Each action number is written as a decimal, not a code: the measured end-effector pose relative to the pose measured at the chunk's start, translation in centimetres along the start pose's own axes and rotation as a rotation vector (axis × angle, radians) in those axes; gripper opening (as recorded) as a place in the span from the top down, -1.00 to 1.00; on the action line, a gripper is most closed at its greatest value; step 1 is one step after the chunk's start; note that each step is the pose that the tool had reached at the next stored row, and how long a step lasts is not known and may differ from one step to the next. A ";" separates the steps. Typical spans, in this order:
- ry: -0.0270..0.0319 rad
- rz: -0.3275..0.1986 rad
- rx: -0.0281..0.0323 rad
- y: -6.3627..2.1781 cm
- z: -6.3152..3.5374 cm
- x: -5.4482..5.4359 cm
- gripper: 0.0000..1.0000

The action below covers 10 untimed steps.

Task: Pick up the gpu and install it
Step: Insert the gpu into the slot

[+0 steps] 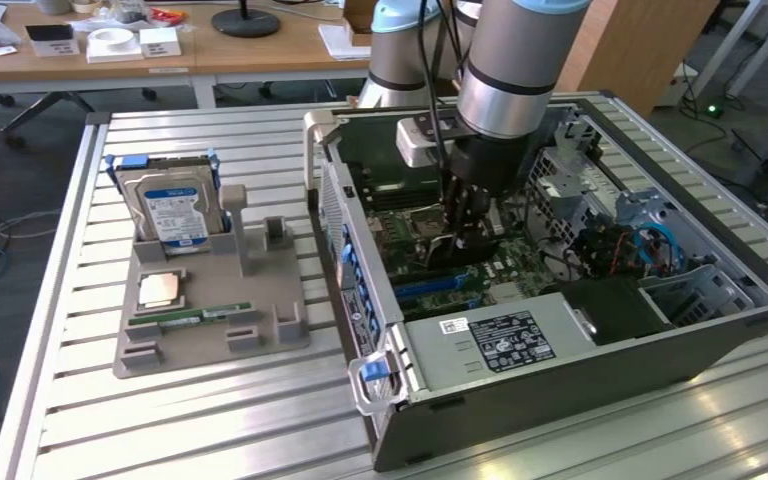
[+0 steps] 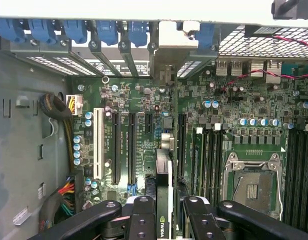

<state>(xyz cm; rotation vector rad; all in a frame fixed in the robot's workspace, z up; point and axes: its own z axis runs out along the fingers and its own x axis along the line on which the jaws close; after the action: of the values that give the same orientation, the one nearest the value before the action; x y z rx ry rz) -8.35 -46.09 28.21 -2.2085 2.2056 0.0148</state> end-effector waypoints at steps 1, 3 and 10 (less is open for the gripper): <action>-0.0002 0.000 0.0001 0.00 0.01 0.0 0.47; -0.0002 0.000 0.0001 0.01 0.01 0.0 0.47; -0.0002 0.000 0.0001 0.02 0.03 -0.1 0.47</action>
<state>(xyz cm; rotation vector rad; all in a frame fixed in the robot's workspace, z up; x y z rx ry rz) -8.37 -46.02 28.19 -2.2084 2.2054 0.0149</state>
